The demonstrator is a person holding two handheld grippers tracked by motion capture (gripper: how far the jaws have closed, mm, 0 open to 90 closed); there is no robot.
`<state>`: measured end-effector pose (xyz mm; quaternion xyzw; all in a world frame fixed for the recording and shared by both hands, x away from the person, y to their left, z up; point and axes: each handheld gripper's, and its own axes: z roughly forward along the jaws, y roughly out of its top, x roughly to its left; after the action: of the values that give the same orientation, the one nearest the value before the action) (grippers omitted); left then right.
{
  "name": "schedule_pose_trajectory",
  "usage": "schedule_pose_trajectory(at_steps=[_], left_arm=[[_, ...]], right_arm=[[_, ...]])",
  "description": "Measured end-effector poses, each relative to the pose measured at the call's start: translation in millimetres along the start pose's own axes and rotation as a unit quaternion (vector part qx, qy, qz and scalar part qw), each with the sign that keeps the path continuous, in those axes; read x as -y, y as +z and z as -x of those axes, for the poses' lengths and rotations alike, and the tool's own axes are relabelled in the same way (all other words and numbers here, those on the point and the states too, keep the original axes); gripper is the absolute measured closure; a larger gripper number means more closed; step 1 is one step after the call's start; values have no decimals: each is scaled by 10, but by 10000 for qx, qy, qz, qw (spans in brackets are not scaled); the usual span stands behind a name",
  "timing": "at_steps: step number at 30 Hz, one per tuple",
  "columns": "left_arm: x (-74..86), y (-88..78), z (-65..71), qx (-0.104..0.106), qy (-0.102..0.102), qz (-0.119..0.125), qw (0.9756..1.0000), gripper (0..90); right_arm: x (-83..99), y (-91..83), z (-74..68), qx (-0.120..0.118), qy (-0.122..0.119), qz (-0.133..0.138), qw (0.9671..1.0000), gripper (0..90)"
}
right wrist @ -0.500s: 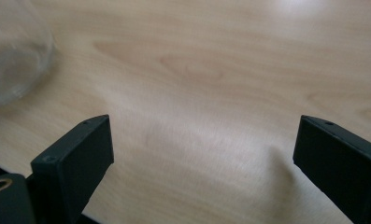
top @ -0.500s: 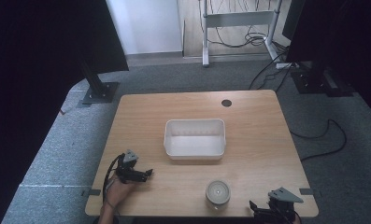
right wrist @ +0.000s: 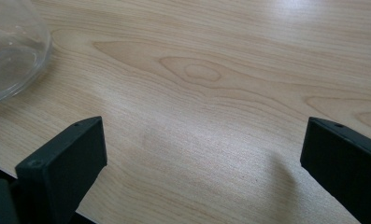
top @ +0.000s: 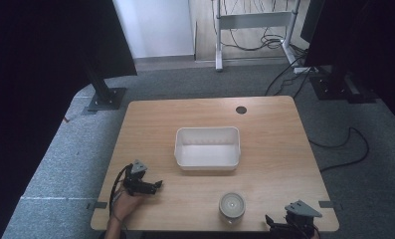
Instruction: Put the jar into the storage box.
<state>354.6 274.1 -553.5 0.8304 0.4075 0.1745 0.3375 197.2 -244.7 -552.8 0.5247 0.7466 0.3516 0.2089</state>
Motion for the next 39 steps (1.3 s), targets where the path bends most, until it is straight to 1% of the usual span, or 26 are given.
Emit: schedule_pose_trajectory(at_steps=[10,18,21,24,25,29,36,39], left_arm=[[0,0,0,0,0,2,10000,7],[0,0,0,-1,0,1,10000,7],[0,0,1,-1,1,1,10000,7],[0,0,1,-2,-1,3,10000,7],[0,0,1,-1,0,2,10000,7],[0,0,0,-2,1,3,10000,7],[0,0,1,-1,-1,5,10000,7],[0,0,1,-2,1,3,10000,7]], right_arm=[[-4,1,-6,34,-13,-13,10000,21],[-4,-13,-1,2,-5,56,10000,36],[-4,-20,-17,-14,-51,59,10000,36],[-13,-20,-66,-63,-172,56,9998,36],[-13,-20,-66,-63,-172,56,9998,36],[-40,-36,-123,-119,-294,68,9995,35],[-75,-56,-180,-188,-411,100,9989,36],[-83,-59,-196,-207,-420,109,9988,36]])
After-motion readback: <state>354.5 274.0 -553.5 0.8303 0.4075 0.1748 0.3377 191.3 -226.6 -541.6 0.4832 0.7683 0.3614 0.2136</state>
